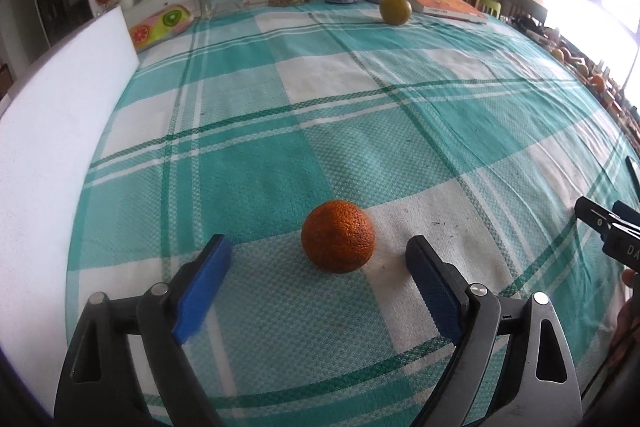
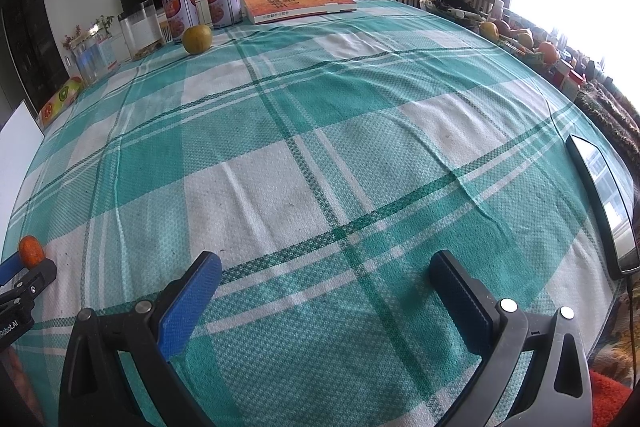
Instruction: Organize fruits
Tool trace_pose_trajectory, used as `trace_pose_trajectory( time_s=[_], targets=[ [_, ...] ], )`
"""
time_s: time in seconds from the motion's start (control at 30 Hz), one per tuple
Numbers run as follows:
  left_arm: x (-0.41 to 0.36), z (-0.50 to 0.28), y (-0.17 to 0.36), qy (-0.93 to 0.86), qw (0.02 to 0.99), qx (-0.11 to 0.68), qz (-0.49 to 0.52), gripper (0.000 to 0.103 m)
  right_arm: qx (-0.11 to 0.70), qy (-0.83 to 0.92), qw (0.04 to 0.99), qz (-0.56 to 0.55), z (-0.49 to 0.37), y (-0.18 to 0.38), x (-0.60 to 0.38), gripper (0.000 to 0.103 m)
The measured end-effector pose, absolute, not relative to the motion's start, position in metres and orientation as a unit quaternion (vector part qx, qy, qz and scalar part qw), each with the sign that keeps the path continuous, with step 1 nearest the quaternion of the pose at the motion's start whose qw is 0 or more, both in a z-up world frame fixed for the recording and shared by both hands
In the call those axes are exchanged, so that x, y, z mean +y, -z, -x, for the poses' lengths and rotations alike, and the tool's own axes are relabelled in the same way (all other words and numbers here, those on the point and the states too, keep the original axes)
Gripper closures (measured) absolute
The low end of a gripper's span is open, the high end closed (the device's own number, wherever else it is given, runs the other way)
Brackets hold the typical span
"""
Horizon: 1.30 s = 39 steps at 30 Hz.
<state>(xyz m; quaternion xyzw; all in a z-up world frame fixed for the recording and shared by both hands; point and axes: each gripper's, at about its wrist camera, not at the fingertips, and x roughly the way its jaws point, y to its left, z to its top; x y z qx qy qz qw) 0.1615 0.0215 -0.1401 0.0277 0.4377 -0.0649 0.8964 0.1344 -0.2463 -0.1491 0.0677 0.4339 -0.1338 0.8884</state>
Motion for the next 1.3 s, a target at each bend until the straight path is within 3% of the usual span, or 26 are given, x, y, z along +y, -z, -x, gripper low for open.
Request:
trace_pose_trajectory(
  time_s=[0.17, 0.33, 0.57, 0.63, 0.67, 0.73, 0.97, 1.3],
  targets=[
    [0.022, -0.162, 0.141, 0.064, 0.896, 0.439, -0.028, 0.011, 0.456, 0.070, 0.885, -0.064, -0.174, 0.130, -0.242, 0.000],
    [0.022, -0.162, 0.141, 0.064, 0.896, 0.439, -0.027, 0.010, 0.425, -0.012, 0.904, -0.036, -0.301, 0.105, -0.218, 0.000],
    [0.022, -0.163, 0.141, 0.065, 0.896, 0.439, -0.027, 0.010, 0.429, -0.048, 0.900, -0.052, -0.455, 0.115, -0.187, 0.002],
    [0.022, -0.163, 0.141, 0.065, 0.896, 0.439, -0.027, 0.010, 0.444, -0.044, 0.893, -0.056, -0.479, 0.124, -0.180, 0.009],
    [0.022, -0.163, 0.141, 0.065, 0.896, 0.439, -0.027, 0.010, 0.452, -0.044, 0.889, -0.059, -0.486, 0.128, -0.177, 0.021],
    [0.022, -0.163, 0.141, 0.065, 0.896, 0.439, -0.027, 0.010, 0.472, -0.038, 0.879, -0.046, -0.496, 0.136, -0.173, 0.055],
    [0.022, -0.163, 0.141, 0.065, 0.896, 0.439, -0.027, 0.009, 0.447, -0.062, 0.890, -0.064, -0.437, 0.122, -0.189, 0.056],
    [0.023, -0.163, 0.140, 0.067, 0.896, 0.438, -0.023, 0.010, 0.449, -0.123, 0.875, -0.134, -0.239, 0.114, -0.211, 0.056]
  ],
)
